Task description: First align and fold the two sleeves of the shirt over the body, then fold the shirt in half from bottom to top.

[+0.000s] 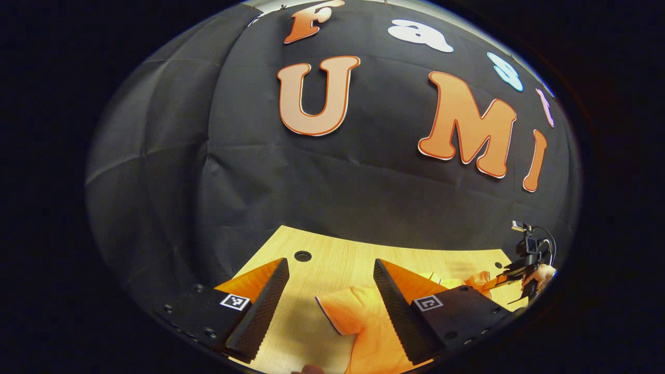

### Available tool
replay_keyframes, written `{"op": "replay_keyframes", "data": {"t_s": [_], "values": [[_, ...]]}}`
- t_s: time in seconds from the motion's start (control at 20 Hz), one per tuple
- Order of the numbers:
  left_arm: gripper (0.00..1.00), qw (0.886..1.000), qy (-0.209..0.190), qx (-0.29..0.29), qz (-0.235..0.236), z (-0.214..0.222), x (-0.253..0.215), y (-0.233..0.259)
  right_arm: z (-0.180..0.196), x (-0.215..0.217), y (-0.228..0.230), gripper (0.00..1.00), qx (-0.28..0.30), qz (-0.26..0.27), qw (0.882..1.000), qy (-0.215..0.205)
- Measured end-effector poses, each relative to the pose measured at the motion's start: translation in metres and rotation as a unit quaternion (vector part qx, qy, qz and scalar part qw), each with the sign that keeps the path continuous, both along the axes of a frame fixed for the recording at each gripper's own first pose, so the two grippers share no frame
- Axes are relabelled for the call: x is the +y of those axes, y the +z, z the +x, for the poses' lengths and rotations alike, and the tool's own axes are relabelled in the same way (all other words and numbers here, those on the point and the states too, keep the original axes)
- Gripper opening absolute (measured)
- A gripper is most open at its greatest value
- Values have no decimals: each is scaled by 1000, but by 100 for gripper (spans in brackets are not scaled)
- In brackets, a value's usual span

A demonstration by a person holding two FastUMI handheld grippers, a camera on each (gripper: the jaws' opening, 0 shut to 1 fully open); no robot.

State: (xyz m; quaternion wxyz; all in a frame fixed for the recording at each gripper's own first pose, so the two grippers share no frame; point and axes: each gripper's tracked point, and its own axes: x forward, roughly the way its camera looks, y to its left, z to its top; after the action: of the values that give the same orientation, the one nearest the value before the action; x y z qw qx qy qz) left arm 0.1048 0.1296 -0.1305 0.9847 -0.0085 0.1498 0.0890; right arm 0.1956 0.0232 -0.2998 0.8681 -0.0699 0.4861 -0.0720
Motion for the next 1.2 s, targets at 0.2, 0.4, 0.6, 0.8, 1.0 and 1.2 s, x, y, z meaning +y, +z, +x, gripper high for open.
{"op": "replay_keyframes", "data": {"t_s": [0.2, 0.4, 0.6, 0.8, 1.0, 1.2], "values": [[98, 1000, -7, -2, -5, -5, 15, 5, -10, 43, -3, 0, 5, -11, 999, 35], [98, 1000, -8, 0, -9, -12, 30, 5, -20, 79, -16, 2, 18, -21, 998, 64], [98, 1000, -3, 4, -9, -20, 47, 2, -29, 112, -30, 2, 39, 7, 997, 61], [98, 1000, 5, 11, -15, -23, 58, -4, -39, 160, -39, 16, 58, 75, 991, 98], [98, 1000, 8, 18, -23, -23, 59, -11, -38, 164, -36, 81, 49, 68, 990, 116], [98, 999, 8, 34, -41, -17, 50, -25, -27, 155, -13, 100, 7, 63, 991, 122]]}}
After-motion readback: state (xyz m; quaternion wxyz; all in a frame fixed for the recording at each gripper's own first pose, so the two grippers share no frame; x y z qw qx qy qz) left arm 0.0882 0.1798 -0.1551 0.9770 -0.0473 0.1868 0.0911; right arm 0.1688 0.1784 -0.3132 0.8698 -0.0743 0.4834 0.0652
